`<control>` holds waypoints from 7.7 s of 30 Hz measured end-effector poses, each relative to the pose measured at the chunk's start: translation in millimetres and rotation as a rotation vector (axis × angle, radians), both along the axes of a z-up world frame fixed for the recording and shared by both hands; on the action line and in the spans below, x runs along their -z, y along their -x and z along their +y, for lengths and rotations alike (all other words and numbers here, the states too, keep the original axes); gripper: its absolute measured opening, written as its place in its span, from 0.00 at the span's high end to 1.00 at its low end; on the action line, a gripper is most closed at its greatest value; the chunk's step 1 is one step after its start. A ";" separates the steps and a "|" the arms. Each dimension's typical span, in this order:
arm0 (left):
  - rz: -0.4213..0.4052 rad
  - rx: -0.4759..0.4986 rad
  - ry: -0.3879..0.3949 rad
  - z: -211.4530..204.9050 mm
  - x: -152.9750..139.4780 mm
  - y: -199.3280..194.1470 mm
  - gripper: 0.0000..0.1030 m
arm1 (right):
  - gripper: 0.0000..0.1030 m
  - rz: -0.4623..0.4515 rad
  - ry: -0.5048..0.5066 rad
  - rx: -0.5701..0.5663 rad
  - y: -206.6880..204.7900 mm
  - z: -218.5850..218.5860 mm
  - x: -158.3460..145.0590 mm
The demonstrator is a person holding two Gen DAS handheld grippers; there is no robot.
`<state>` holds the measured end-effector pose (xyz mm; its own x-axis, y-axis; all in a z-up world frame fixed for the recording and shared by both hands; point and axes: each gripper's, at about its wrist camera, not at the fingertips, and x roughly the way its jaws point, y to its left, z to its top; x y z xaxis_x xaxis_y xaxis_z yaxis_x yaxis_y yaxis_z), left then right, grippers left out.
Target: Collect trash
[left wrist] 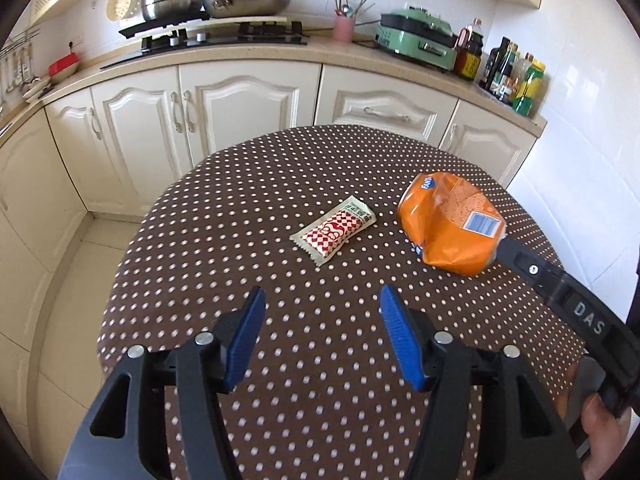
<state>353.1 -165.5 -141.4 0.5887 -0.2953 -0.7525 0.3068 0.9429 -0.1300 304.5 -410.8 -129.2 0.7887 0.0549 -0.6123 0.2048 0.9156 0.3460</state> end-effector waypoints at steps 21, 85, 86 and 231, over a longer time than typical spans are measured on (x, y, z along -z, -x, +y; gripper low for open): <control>0.059 0.086 -0.105 -49.1 43.4 -86.1 0.42 | 0.52 0.047 -0.075 0.015 -50.7 -25.0 31.1; 0.294 -0.642 0.251 444.8 188.8 48.4 0.91 | 0.53 0.118 0.149 -0.727 -37.6 472.6 118.3; 0.301 -0.641 0.251 445.3 193.2 47.0 0.91 | 0.53 0.121 0.146 -0.724 -40.8 472.9 120.8; -0.634 -0.503 -0.076 165.6 -107.1 326.7 0.28 | 0.23 -0.526 0.306 -0.237 269.6 224.0 -87.2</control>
<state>26.4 0.0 -34.3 0.9582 0.1569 -0.2391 -0.1624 0.9867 -0.0035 34.9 -186.8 -42.0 0.9752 0.1489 -0.1639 -0.1406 0.9882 0.0613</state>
